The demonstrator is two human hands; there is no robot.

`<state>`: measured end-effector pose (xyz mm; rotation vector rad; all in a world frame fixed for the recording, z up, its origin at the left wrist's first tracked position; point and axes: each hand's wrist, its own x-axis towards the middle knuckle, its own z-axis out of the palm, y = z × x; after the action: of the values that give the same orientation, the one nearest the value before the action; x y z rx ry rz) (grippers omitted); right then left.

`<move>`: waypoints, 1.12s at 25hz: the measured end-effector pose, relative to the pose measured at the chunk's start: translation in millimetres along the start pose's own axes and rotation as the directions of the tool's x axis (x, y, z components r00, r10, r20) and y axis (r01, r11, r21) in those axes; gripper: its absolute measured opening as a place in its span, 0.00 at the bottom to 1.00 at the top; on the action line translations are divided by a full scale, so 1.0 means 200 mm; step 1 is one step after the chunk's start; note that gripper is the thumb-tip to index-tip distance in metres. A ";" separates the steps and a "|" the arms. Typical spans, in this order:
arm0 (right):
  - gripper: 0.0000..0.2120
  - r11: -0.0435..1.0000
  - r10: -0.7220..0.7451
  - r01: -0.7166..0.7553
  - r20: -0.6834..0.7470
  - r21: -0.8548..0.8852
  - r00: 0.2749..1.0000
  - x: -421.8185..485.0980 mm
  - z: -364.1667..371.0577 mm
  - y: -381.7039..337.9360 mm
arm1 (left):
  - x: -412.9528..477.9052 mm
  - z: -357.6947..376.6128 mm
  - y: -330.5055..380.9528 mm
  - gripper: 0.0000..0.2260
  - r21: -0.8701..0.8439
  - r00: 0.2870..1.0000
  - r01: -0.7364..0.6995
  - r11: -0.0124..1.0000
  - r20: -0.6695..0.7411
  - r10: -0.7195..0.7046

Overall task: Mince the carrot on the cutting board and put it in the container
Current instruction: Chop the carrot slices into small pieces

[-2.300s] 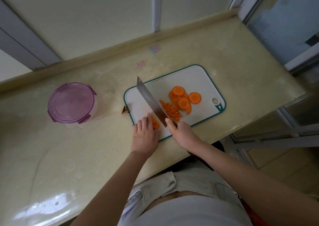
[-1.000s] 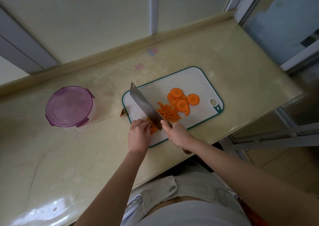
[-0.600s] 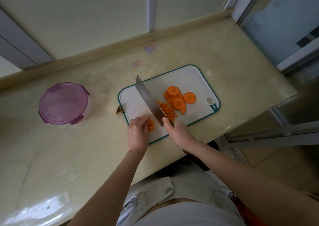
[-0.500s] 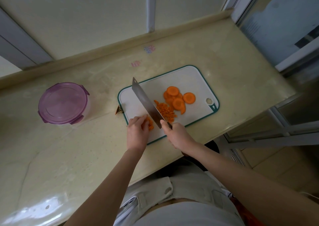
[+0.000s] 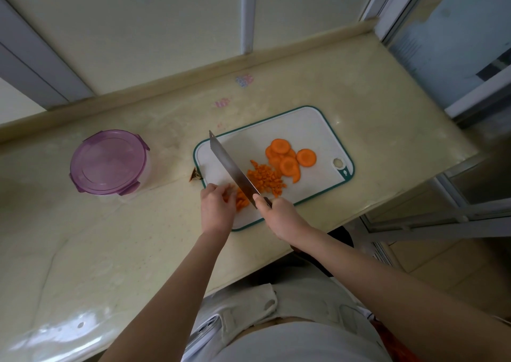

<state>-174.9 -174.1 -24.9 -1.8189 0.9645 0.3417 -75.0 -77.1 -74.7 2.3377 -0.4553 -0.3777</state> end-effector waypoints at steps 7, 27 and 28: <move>0.26 0.997 0.009 -0.010 -0.013 -0.077 1.000 0.02 0.02 -0.01 | 0.01 0.01 0.00 0.06 0.018 0.999 -0.036 0.999 -0.010 0.036; 0.24 0.994 0.021 -0.019 -0.011 0.111 1.000 0.04 -0.02 0.05 | 0.00 -0.02 -0.03 0.08 0.015 0.991 -0.111 0.994 0.079 0.110; 0.24 0.995 0.015 -0.014 -0.011 0.095 1.000 0.03 -0.03 0.04 | 0.00 -0.03 -0.04 0.08 0.006 0.991 -0.109 0.994 0.082 0.108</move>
<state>-177.4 -183.6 -31.6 -1.7297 0.9862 0.2899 -71.5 -68.8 -75.9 2.3019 -0.6230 -0.4211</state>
